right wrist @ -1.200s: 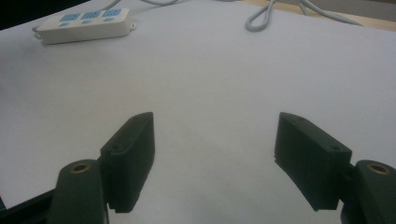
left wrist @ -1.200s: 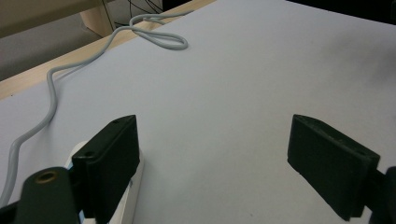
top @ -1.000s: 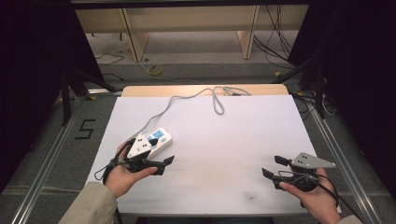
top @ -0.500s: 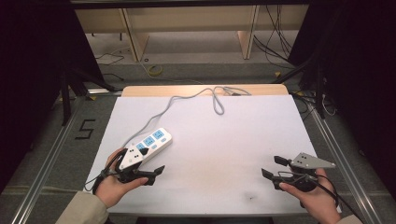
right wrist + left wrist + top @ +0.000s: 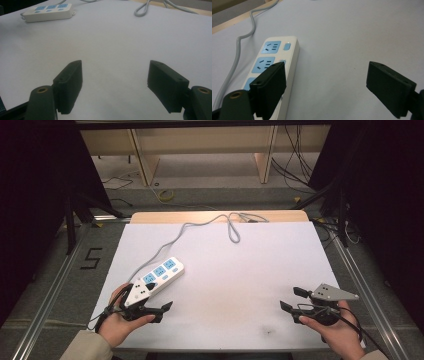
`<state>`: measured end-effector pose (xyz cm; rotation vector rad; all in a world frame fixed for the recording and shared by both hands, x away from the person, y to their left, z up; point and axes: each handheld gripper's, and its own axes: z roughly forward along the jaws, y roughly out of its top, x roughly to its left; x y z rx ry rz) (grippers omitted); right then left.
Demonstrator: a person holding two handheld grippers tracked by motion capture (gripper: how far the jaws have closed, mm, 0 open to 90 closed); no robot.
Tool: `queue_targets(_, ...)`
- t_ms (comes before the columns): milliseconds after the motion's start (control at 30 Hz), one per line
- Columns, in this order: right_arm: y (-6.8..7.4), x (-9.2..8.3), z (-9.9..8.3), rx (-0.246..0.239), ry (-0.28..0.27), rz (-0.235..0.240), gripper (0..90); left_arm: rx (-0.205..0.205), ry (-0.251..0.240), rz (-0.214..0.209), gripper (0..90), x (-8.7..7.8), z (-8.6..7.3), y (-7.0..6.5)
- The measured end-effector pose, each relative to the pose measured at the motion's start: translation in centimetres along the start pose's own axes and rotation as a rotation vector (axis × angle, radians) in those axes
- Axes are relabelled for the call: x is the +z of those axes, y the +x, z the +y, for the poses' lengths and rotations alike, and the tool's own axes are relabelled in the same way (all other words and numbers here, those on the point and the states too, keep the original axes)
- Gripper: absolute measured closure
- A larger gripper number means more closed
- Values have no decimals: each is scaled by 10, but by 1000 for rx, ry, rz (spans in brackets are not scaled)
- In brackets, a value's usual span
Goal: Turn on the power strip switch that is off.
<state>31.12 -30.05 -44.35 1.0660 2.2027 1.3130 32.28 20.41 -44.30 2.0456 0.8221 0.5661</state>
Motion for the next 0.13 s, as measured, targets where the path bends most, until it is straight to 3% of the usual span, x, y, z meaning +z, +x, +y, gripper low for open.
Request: queue_targets(133,0,0,0,1,-1,1,288,1,1,-6,160,2,1,-2)
